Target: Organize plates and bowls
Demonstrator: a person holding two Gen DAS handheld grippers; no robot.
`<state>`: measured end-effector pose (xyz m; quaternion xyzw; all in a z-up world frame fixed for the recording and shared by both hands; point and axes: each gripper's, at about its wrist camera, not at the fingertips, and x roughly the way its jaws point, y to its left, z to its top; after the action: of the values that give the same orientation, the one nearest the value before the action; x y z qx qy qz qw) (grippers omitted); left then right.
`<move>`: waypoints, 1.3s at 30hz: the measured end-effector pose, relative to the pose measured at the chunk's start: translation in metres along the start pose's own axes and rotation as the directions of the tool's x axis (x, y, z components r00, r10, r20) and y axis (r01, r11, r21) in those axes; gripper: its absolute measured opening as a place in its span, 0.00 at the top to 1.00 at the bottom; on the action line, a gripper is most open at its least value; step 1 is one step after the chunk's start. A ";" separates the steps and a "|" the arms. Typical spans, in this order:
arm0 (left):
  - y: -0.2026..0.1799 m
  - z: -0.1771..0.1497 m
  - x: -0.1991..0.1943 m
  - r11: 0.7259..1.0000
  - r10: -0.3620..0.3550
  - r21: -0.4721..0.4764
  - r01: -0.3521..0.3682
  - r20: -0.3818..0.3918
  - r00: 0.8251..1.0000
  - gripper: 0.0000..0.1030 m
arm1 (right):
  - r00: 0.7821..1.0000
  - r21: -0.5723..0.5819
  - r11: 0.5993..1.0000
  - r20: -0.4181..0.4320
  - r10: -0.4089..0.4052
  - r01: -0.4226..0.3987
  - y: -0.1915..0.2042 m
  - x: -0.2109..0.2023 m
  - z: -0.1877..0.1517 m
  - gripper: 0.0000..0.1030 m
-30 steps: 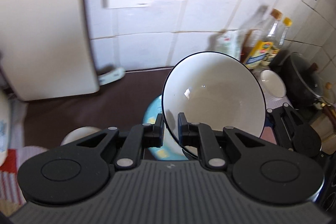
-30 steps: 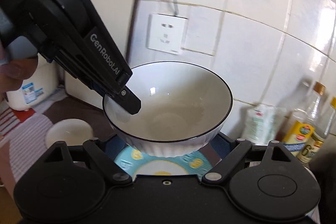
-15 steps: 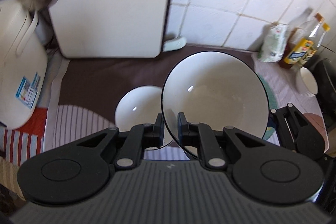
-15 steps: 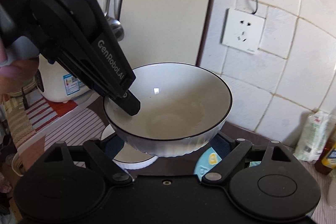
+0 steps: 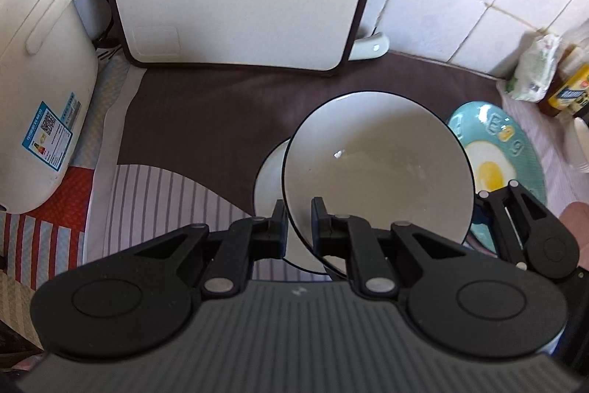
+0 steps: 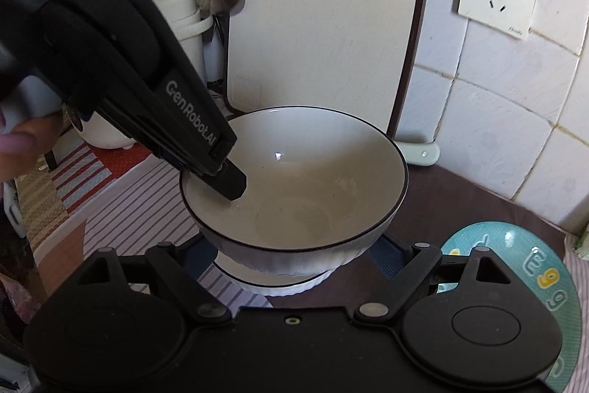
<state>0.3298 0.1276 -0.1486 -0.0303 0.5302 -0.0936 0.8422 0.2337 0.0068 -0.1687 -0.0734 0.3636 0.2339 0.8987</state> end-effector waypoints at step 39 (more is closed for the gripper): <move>0.014 0.005 0.028 0.995 0.014 -0.103 -0.018 -0.040 0.999 0.82 | 0.996 0.099 0.993 -0.048 0.072 -0.067 -0.024 -0.015 0.004 0.04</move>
<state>0.3473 0.1359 -0.1732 -0.0676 0.5510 -0.0599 0.8296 0.2386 -0.0187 -0.1564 -0.0229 0.4001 0.2450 0.8828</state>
